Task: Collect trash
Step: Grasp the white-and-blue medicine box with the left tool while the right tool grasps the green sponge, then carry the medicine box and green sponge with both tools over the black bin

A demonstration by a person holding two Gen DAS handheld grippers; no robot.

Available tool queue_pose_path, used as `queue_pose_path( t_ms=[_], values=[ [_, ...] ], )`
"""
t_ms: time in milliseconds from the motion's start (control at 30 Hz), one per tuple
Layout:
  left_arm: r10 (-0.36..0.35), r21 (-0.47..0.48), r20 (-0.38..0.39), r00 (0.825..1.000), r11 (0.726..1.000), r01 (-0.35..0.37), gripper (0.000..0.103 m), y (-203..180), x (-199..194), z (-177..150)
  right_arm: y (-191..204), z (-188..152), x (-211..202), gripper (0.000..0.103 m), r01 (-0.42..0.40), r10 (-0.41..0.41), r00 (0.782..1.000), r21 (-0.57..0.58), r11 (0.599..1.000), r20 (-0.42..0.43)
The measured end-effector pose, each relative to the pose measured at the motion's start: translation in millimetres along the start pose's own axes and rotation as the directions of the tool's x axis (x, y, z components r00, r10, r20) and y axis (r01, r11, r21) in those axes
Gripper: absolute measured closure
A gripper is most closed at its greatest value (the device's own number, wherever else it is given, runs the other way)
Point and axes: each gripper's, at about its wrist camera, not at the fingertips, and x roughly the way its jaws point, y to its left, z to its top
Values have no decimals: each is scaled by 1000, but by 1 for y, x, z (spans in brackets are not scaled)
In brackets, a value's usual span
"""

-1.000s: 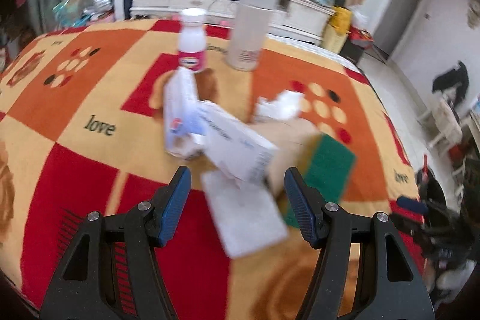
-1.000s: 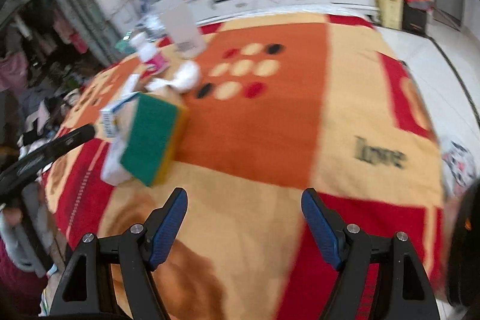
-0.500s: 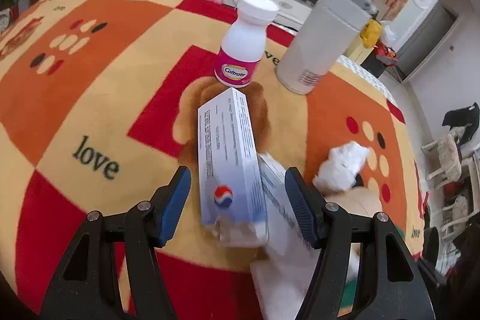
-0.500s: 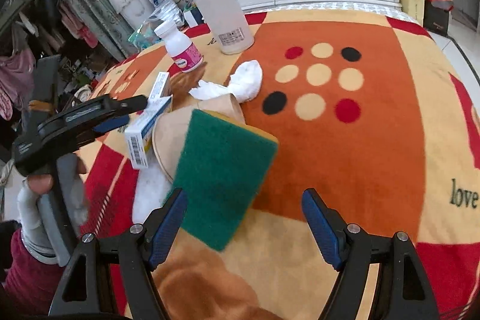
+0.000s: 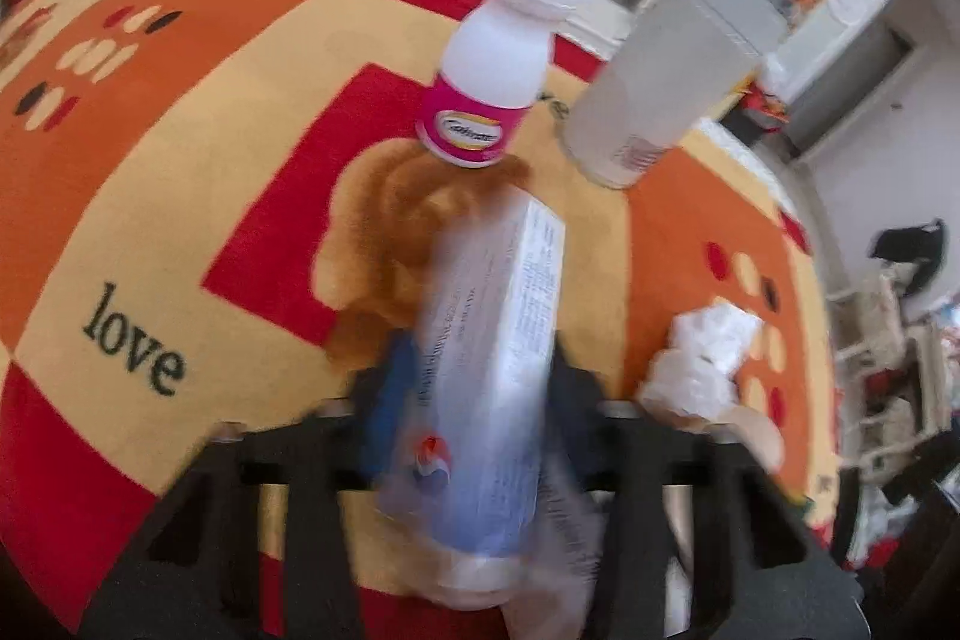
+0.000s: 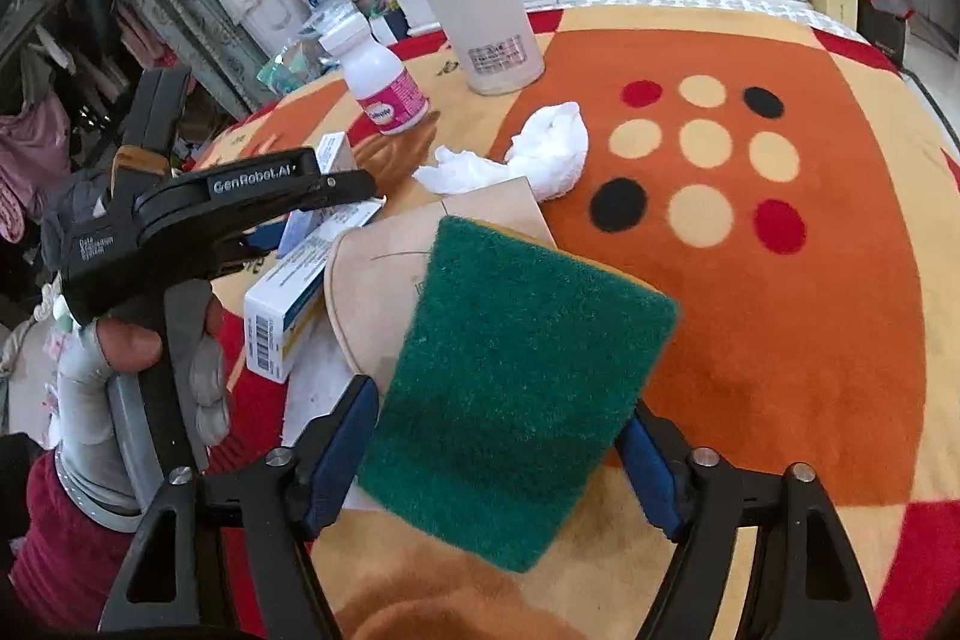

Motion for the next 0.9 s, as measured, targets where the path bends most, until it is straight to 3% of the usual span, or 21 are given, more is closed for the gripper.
queue_pose_path(
  t_ms=[100,367,633,900],
  values=[
    [7,10,20,1000,1000,-7,79,2,-15,-1,-2,-1,-2,41,-8,8,1000,-20,1000,-6],
    [-38,39,34,999,999,37,80,-4,-63,-18,-10,-6,-32,43,-17,17,1000,-76,997,7],
    [-128,139,21,992,983,124,80,-57,-91,-56,-34,-19,-72,43,31,-30,999,-96,995,9],
    [-198,245,-51,979,948,205,80,-129,-84,-93,-66,-37,-98,43,104,-104,995,-86,991,8]
  ],
)
